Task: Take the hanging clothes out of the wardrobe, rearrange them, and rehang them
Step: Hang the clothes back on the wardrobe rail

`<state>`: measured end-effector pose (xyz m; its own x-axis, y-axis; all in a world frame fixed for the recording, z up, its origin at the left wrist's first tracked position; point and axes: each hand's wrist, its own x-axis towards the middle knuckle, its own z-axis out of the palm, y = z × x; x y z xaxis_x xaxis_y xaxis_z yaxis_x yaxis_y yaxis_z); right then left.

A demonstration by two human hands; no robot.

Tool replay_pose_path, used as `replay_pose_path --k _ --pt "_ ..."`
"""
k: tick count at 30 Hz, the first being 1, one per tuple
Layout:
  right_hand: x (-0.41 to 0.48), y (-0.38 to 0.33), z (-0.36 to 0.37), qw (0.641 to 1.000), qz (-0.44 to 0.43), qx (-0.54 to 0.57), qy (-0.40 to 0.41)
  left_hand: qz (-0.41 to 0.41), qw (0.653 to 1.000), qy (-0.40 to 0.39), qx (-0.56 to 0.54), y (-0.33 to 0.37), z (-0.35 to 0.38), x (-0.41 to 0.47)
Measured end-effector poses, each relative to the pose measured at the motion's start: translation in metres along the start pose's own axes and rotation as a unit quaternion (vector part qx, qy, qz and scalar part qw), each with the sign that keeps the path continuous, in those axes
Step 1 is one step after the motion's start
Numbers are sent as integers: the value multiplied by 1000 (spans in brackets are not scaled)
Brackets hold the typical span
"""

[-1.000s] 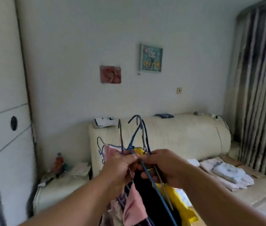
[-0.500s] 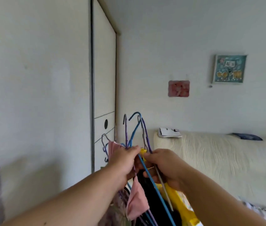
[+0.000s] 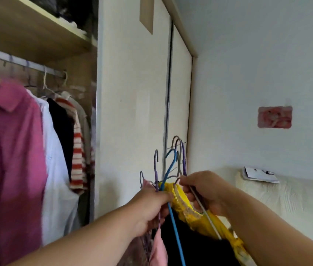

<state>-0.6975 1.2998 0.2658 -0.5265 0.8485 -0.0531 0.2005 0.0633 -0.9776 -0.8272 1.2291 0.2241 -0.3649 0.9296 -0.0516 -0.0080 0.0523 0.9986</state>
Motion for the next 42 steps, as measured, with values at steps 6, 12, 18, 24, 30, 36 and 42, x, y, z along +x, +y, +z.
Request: replay_pose_path --k 6,12,18,24,30,36,42 --pt "-10 -8 62 998 -1 7 -63 29 998 61 -20 15 -60 -34" --pt "-31 -37 110 990 -84 -43 -101 42 993 105 -35 34 -126 -80" --pt "-40 -75 154 971 -160 -75 -159 77 988 126 34 53 -167 -121" --pt "-40 -111 190 941 -216 -110 -238 81 971 209 81 77 -197 -147" --pt "-39 -148 219 912 -299 -86 -267 108 948 286 88 112 -214 -171" --pt "-35 -180 238 862 -433 -117 -237 134 903 394 108 143 -237 -194" --pt "-25 -215 264 858 -449 -61 -242 152 831 508 168 175 -271 -206"
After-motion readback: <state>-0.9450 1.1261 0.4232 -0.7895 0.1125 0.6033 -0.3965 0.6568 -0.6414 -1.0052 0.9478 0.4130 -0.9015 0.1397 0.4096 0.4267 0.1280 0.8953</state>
